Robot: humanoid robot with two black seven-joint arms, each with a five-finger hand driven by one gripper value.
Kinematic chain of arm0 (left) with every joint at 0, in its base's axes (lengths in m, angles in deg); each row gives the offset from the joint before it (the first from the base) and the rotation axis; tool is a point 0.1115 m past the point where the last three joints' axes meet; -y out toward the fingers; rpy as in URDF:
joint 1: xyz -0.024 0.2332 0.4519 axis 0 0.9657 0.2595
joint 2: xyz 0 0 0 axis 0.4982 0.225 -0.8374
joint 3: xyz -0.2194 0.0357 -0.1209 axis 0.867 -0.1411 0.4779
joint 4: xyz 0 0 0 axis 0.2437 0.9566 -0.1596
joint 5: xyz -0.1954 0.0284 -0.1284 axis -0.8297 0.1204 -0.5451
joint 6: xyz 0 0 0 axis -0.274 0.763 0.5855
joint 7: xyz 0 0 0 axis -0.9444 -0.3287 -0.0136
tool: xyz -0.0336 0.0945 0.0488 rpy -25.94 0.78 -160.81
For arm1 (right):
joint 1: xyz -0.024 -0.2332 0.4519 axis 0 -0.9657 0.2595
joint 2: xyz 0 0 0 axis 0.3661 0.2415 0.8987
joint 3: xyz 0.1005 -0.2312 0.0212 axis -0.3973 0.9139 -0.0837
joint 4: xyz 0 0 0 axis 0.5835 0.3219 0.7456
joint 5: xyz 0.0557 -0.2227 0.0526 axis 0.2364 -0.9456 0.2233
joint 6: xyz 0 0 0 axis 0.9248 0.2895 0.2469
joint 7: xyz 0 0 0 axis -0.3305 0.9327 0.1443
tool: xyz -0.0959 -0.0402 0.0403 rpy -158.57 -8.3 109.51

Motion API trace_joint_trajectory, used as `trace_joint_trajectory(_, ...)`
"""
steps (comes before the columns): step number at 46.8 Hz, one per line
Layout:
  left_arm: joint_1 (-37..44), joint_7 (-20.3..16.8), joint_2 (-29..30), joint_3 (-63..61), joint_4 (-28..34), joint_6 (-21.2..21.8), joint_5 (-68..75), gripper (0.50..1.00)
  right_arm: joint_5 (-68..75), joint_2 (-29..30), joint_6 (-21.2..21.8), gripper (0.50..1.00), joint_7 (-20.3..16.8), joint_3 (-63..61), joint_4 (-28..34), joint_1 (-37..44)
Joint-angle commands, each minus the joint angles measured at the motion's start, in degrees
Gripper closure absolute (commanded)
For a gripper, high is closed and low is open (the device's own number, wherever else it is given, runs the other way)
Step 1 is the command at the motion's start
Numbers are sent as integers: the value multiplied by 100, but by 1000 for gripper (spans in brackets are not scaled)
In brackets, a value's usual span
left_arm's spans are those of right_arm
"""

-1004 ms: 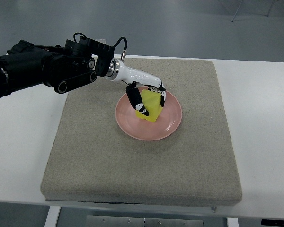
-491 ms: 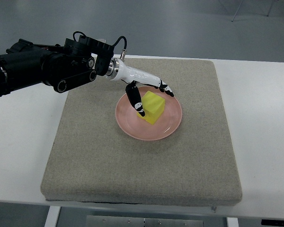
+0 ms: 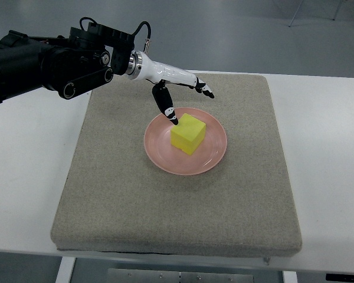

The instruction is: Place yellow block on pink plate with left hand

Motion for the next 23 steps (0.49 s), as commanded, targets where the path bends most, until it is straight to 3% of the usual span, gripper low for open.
trace_joint_trajectory(1,71,8,3,-17,305,1,-3,546,0,0,0,576,0,0,0,2)
trace_joint_trajectory(14,633,9,-49,-26,2036,89,-65,542,0,0,0,576,0,0,0,2)
trace_joint_trajectory(23,1090,9,-85,18,2433,1046,-196,531,0,0,0,576,0,0,0,2)
